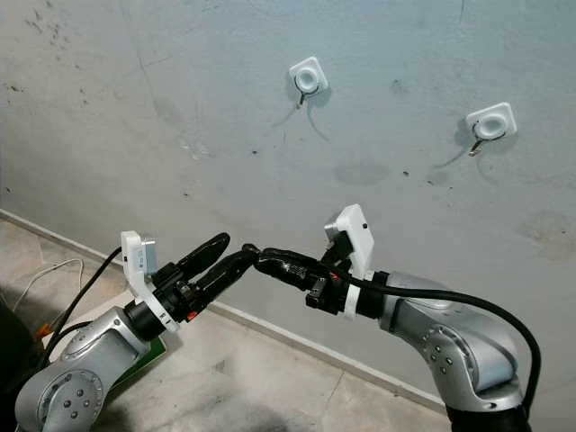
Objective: Hang keys on a hook
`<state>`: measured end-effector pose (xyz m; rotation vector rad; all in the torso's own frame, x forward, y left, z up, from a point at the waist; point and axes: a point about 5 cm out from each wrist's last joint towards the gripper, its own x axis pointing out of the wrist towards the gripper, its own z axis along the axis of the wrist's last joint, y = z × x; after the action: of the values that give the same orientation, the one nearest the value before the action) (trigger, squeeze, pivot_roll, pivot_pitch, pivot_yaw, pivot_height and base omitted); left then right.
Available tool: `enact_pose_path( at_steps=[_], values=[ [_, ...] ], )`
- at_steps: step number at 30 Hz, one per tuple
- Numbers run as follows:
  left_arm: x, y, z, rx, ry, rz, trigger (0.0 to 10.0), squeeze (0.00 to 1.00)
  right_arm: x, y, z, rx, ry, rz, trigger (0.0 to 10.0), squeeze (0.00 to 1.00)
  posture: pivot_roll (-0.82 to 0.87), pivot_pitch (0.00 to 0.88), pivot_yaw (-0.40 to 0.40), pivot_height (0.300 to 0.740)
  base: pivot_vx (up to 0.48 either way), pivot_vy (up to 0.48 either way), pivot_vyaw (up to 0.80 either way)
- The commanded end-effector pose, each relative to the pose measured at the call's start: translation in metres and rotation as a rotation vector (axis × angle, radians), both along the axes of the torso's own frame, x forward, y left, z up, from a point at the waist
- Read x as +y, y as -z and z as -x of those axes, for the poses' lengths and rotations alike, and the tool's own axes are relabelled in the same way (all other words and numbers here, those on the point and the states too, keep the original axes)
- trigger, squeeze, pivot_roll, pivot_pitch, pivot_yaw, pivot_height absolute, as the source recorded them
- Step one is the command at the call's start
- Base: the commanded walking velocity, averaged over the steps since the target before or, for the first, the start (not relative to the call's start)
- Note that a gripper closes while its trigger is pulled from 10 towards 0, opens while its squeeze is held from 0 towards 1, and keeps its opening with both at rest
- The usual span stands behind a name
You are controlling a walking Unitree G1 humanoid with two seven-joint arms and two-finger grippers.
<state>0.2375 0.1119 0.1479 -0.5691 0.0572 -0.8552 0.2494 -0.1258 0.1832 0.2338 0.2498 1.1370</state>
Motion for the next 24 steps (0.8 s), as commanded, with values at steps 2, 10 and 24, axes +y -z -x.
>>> enact_pose_path(
  at_steps=[2,10,24],
  values=[
    [-0.005,-0.004,0.004,-0.008,0.04,0.005,10.0,0.0,0.004,-0.005,0.005,0.002,-0.036,-0.013,10.0,0.0,-0.01,0.095,-0.002,0.74,0.0,0.0,0.0],
    [-0.009,-0.005,0.006,-0.013,0.081,0.021,10.0,0.0,0.001,-0.012,0.01,0.088,-0.076,-0.117,10.0,0.0,-0.02,0.093,-0.008,0.74,0.0,0.0,0.0],
    [-0.017,-0.003,0.029,-0.005,0.144,-0.001,10.0,0.0,-0.001,-0.001,0.002,0.123,-0.023,-0.073,10.0,0.0,-0.01,0.087,-0.02,0.74,0.0,0.0,0.0]
  ],
)
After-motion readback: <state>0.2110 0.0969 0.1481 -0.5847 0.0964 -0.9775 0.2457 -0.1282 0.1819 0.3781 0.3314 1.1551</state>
